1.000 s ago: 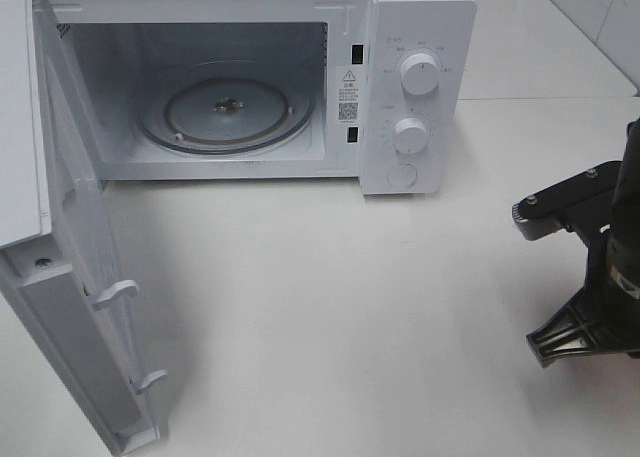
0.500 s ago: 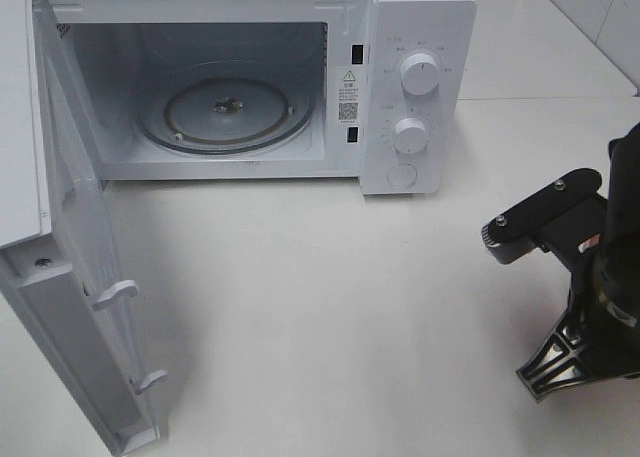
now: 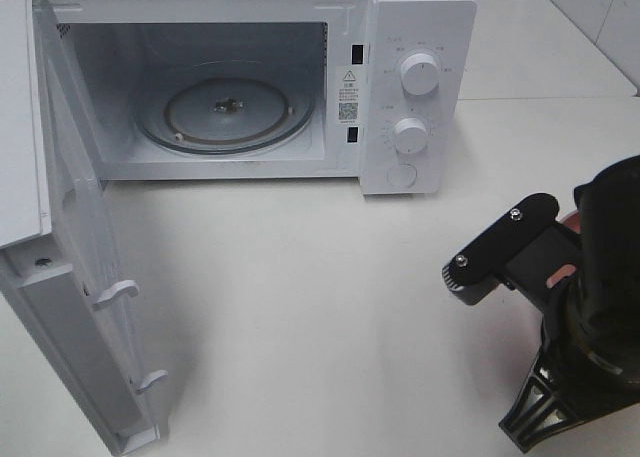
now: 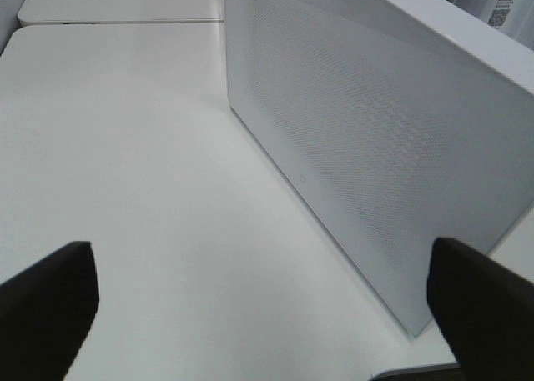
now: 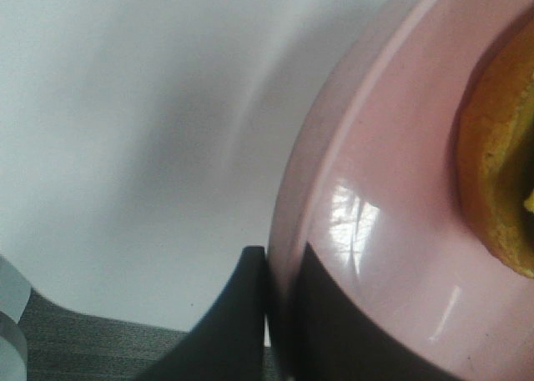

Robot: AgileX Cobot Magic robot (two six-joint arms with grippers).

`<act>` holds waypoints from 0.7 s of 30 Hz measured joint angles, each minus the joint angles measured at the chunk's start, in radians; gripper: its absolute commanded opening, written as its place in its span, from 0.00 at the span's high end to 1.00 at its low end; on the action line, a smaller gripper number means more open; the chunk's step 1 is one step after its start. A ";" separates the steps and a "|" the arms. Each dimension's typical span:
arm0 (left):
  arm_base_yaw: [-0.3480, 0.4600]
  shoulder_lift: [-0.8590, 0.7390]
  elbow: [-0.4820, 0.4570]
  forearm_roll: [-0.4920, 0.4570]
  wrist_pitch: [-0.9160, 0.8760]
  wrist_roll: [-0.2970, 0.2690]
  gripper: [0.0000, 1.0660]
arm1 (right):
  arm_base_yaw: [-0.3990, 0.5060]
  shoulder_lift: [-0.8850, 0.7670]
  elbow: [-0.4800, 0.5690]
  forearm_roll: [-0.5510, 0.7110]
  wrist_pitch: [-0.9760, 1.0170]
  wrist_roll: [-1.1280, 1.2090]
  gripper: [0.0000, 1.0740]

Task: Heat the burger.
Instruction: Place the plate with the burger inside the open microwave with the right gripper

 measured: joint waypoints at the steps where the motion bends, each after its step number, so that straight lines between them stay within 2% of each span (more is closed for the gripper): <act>1: 0.000 0.000 0.000 0.000 0.000 0.000 0.06 | 0.000 0.000 0.000 0.000 0.000 0.000 0.99; 3: 0.000 0.000 0.000 0.000 0.000 0.000 0.06 | 0.048 0.000 0.000 0.000 0.009 0.003 0.99; 6: 0.000 0.000 0.000 0.000 0.000 0.000 0.06 | 0.061 0.000 0.000 0.000 0.011 0.005 0.99; 8: 0.000 0.000 0.000 0.000 0.000 0.000 0.06 | 0.111 0.000 0.000 0.001 0.019 0.008 0.99; 21: 0.000 0.000 0.000 0.000 0.000 0.000 0.06 | 0.245 0.000 0.000 0.001 0.020 0.005 0.99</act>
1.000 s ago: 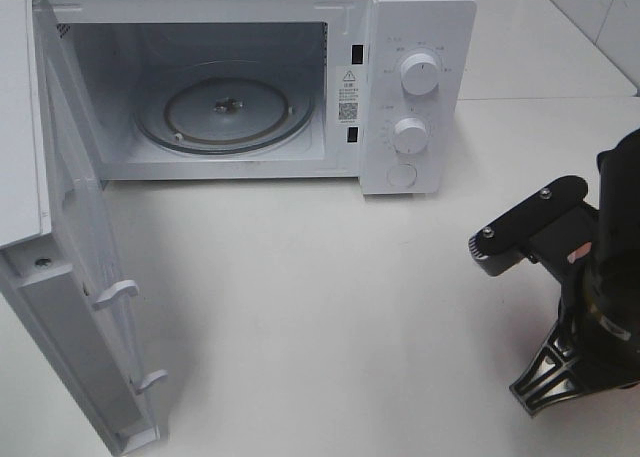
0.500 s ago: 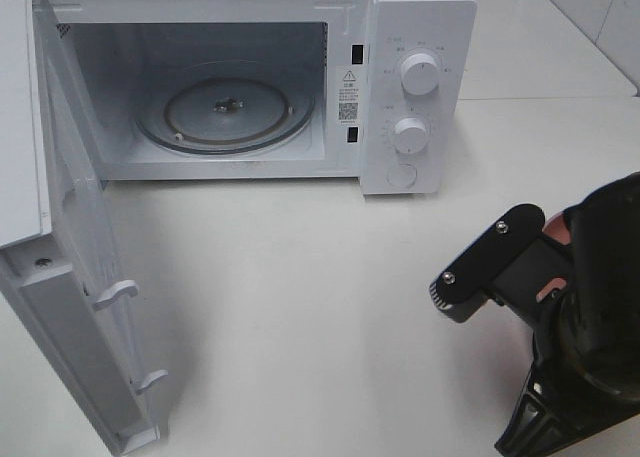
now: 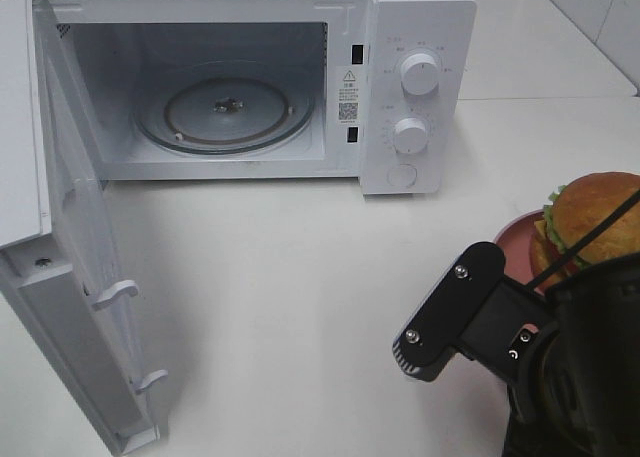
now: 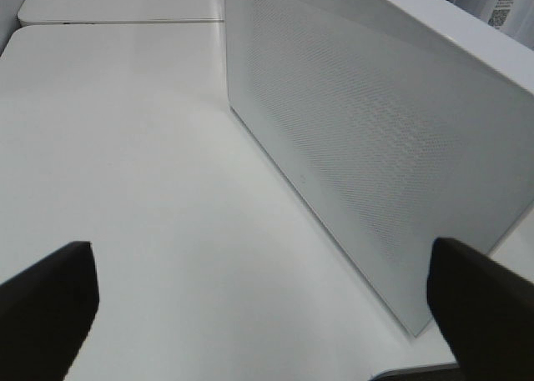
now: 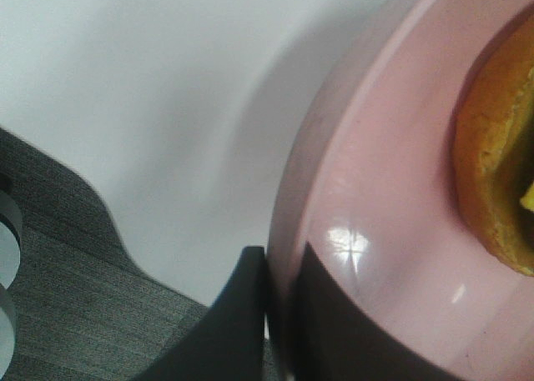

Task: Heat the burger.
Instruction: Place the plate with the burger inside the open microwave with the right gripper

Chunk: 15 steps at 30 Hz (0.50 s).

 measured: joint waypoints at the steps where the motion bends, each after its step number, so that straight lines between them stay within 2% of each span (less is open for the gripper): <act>1: 0.000 0.000 0.000 0.000 0.000 0.000 0.06 | 0.000 0.000 0.000 0.000 0.000 0.000 0.99; 10: 0.000 0.000 0.000 0.000 0.000 0.000 0.06 | 0.078 0.000 0.000 0.000 0.001 -0.023 0.99; 15: 0.000 0.000 0.000 0.000 0.000 0.000 0.06 | 0.084 0.000 0.000 -0.003 0.000 -0.063 0.99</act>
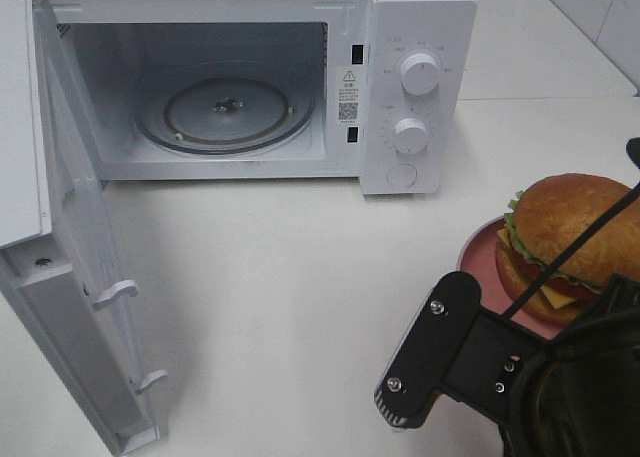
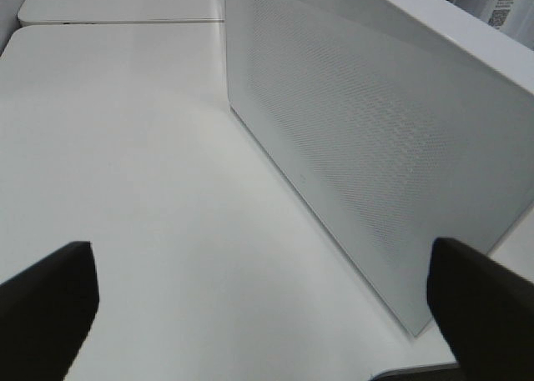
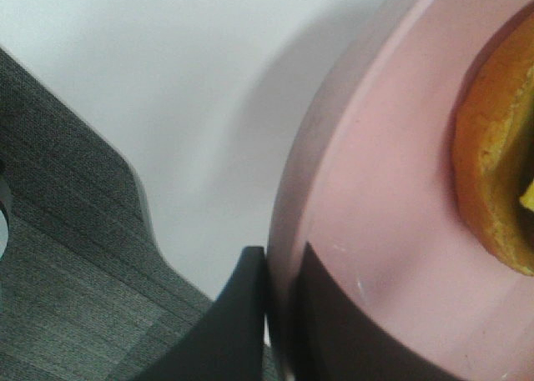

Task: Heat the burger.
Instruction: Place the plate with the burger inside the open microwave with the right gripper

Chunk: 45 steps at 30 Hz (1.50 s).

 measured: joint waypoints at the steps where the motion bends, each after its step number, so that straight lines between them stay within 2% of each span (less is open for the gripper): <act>1: 0.000 0.000 0.000 0.000 0.000 0.000 0.06 | 0.000 0.000 0.000 0.000 0.000 0.000 0.99; 14: 0.000 0.000 0.000 0.000 0.000 0.000 0.06 | 0.000 0.000 0.000 -0.061 -0.036 -0.132 0.99; 33: 0.000 0.000 0.000 0.000 0.000 0.000 0.06 | 0.000 0.000 0.000 -0.156 -0.241 -0.461 0.99; 45: 0.000 0.000 0.000 0.000 0.000 0.000 0.06 | 0.000 0.000 0.001 -0.194 -0.307 -0.555 0.99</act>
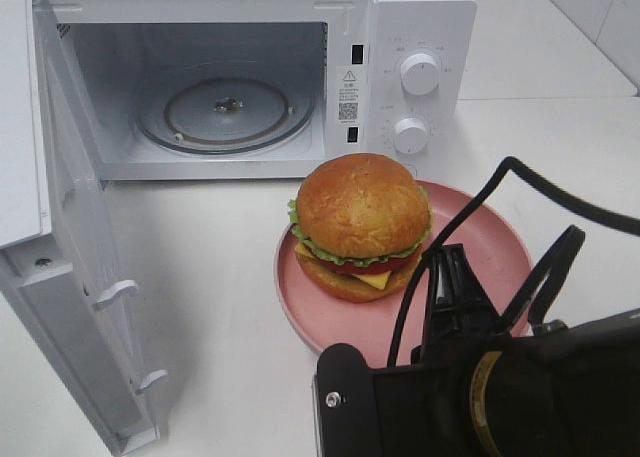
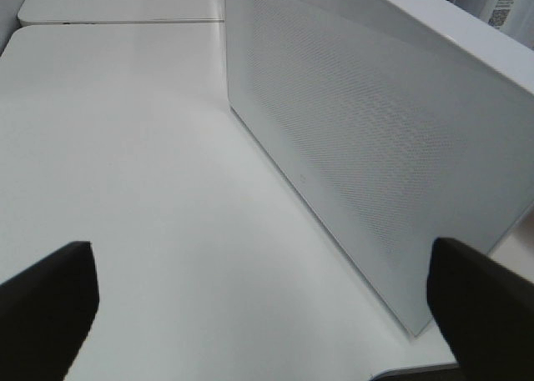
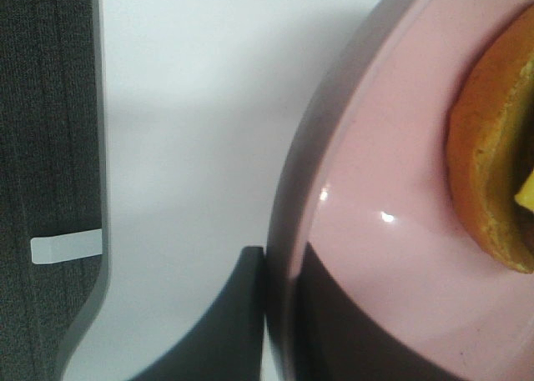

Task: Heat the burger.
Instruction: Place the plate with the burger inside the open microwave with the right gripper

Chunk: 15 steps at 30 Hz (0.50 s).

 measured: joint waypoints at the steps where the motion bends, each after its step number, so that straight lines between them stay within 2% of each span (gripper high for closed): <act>1: 0.000 0.000 0.000 0.000 0.000 0.000 0.06 | 0.000 0.000 0.000 0.000 0.000 0.000 0.99; 7: 0.000 0.000 0.000 0.000 0.000 0.000 0.06 | -0.056 0.000 0.001 -0.001 -0.089 -0.062 0.99; 15: 0.000 0.000 0.000 0.000 0.000 0.000 0.06 | -0.169 0.000 0.008 -0.003 -0.190 -0.277 0.99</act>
